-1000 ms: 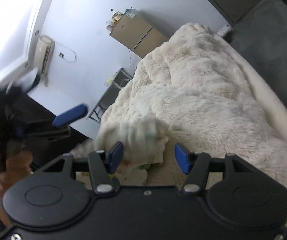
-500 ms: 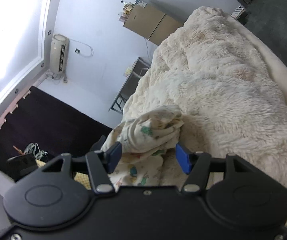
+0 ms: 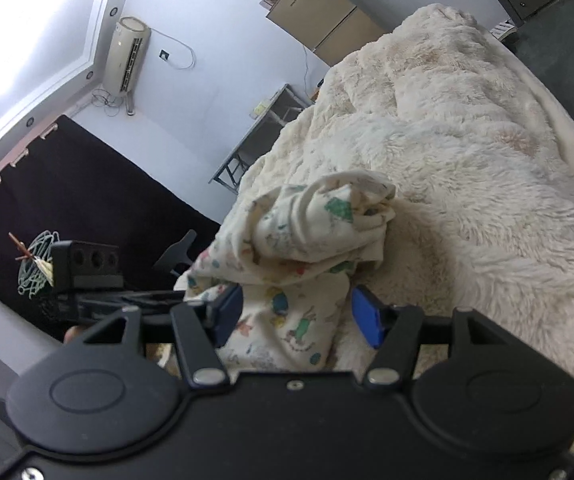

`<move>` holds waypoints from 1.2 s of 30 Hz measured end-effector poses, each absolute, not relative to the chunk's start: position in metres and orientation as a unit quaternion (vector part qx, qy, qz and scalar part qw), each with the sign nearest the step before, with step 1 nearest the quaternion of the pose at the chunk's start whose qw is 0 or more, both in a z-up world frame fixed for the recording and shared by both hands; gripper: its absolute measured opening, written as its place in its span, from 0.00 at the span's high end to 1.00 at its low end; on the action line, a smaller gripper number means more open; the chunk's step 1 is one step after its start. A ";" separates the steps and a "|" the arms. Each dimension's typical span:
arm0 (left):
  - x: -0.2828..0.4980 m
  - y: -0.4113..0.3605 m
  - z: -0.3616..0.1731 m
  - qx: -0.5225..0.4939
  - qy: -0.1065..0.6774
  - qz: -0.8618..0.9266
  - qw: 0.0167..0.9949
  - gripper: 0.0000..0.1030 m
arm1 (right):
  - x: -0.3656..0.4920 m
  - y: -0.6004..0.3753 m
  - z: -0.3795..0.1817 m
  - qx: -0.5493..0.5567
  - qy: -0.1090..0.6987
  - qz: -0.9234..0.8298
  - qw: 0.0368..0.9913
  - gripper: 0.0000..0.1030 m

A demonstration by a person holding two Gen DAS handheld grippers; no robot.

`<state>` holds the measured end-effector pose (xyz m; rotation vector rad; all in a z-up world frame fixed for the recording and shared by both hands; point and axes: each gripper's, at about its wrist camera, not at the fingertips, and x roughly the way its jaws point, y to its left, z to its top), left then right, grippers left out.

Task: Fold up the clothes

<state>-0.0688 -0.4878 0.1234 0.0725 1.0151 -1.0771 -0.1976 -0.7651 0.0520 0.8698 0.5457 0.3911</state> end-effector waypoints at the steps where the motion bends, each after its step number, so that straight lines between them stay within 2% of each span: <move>1: -0.068 -0.486 0.125 0.034 0.462 -0.491 0.738 0.41 | -0.198 -0.767 0.051 0.419 0.258 0.187 0.850 0.43; 2: -0.067 -0.484 0.128 0.037 0.456 -0.486 0.744 0.40 | -0.199 -0.768 0.050 0.425 0.256 0.188 0.848 0.43; 4: -0.065 -0.481 0.129 0.045 0.446 -0.473 0.759 0.28 | -0.199 -0.770 0.048 0.427 0.258 0.184 0.847 0.43; 6: -0.065 -0.478 0.130 0.053 0.439 -0.462 0.769 0.26 | -0.199 -0.772 0.046 0.430 0.260 0.179 0.846 0.43; 8: -0.065 -0.478 0.127 0.051 0.450 -0.468 0.759 0.21 | -0.198 -0.774 0.043 0.437 0.260 0.179 0.842 0.43; 14: -0.067 -0.484 0.119 0.058 0.456 -0.465 0.757 0.19 | -0.198 -0.774 0.043 0.436 0.259 0.178 0.843 0.43; 17: -0.071 -0.487 0.121 0.068 0.444 -0.462 0.765 0.35 | -0.198 -0.774 0.042 0.439 0.259 0.175 0.843 0.43; 19: -0.072 -0.489 0.123 0.068 0.445 -0.466 0.762 0.51 | -0.198 -0.775 0.042 0.441 0.258 0.171 0.842 0.43; 23: -0.075 -0.490 0.126 0.079 0.439 -0.471 0.761 0.55 | -0.197 -0.777 0.040 0.446 0.256 0.163 0.842 0.43; 29: -0.069 -0.488 0.120 0.054 0.454 -0.471 0.754 0.51 | -0.196 -0.778 0.040 0.444 0.257 0.166 0.842 0.42; 36: -0.071 -0.490 0.122 0.057 0.450 -0.468 0.758 0.53 | -0.196 -0.774 0.040 0.441 0.259 0.167 0.843 0.42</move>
